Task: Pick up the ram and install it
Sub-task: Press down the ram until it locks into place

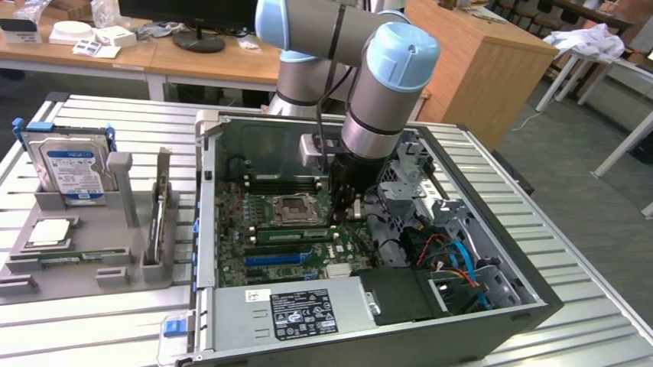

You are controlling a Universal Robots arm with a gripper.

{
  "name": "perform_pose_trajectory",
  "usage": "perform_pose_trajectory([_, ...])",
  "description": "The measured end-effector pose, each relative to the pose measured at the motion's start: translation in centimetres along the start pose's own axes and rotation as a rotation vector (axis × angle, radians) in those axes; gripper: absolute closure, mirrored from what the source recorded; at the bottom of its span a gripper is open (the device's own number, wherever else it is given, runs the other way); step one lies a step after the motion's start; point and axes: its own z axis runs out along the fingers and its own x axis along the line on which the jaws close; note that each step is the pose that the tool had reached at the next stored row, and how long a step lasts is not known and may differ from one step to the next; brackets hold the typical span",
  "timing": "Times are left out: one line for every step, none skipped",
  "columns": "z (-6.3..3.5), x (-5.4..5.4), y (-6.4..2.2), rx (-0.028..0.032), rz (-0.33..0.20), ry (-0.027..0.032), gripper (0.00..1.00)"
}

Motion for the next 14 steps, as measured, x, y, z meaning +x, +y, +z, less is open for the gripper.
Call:
perform_pose_trajectory([0.0, 0.0, 0.0, -0.0001, 0.0, 0.0002, 0.89])
perform_pose_trajectory([0.0, 0.0, 0.0, -0.0001, 0.0, 0.0003, 0.89])
perform_pose_trajectory([0.01, 0.0, 0.0, -0.0001, 0.0, 0.0002, 0.89])
perform_pose_trajectory([0.02, 0.0, 0.0, 0.0, 0.0, -0.0001, 0.89])
perform_pose_trajectory([0.03, 0.0, 0.0, 0.0, 0.0, -0.0001, 0.89])
perform_pose_trajectory([0.13, 0.0, 0.0, 0.0002, 0.0, -0.0007, 0.89])
perform_pose_trajectory([0.18, 0.0, 0.0, 0.0001, 0.0, -0.0005, 0.89])
perform_pose_trajectory([0.22, 0.01, 0.0, 0.0001, 0.0, -0.0002, 0.89])
perform_pose_trajectory([0.24, 0.02, 0.0, 0.0, 0.0, -0.0001, 0.89])
perform_pose_trajectory([0.27, 0.02, 0.0, 0.0, 0.0, -0.0001, 0.89])
perform_pose_trajectory([0.32, 0.02, 0.0, 0.0001, 0.0, -0.0003, 0.89])
perform_pose_trajectory([0.36, 0.02, 0.0, 0.0001, 0.0, -0.0003, 0.89])
perform_pose_trajectory([0.41, 0.03, 0.0, 0.0, 0.0, -0.0003, 0.89])
perform_pose_trajectory([0.45, 0.04, 0.0, 0.0, 0.0, -0.0002, 0.89])
